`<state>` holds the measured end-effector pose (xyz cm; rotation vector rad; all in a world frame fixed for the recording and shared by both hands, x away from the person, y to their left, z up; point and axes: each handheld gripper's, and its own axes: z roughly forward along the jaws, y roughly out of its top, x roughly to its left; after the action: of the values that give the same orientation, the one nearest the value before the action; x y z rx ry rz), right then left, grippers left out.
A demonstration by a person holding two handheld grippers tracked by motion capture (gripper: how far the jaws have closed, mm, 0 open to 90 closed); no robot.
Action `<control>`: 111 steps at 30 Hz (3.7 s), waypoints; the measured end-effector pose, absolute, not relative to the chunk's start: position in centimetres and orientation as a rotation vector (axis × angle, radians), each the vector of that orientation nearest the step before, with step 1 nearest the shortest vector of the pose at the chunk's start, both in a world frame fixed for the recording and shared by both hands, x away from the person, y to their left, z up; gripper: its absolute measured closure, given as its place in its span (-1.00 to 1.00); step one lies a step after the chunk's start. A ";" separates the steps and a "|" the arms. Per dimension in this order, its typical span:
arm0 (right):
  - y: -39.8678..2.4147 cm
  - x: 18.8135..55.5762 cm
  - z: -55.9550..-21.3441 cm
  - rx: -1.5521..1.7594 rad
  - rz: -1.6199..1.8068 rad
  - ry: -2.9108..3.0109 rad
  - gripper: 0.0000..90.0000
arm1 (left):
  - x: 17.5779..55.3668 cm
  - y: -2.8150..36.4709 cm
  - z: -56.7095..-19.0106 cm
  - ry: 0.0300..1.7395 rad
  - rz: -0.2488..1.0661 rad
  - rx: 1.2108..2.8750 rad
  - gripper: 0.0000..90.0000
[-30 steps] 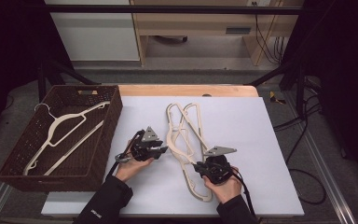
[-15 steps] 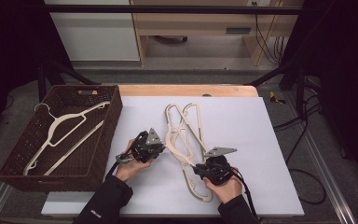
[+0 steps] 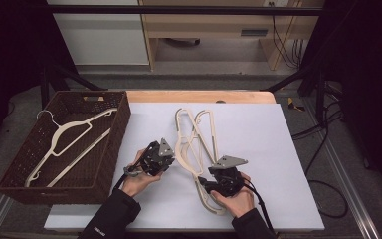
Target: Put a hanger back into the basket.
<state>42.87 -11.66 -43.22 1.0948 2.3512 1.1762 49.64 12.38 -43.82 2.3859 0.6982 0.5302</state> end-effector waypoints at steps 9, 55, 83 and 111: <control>-7.1 45.0 -44.6 0.995 1.105 2.320 -0.04 | 49.0 11.6 -43.8 0.715 0.534 2.397 0.86; -12.9 45.7 -40.3 0.963 1.028 2.149 0.93 | 45.1 19.4 -37.2 0.743 0.531 1.945 -0.72; -12.5 42.2 -38.1 0.571 1.421 2.521 0.94 | 45.1 13.8 -37.3 0.439 0.413 2.195 0.10; -13.0 42.4 -38.2 0.630 1.391 2.313 0.23 | 42.4 13.8 -37.1 0.407 0.245 2.236 0.92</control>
<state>42.39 -13.00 -38.22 0.6301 2.3128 1.3906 42.45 13.85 -37.13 2.2358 0.4068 0.2447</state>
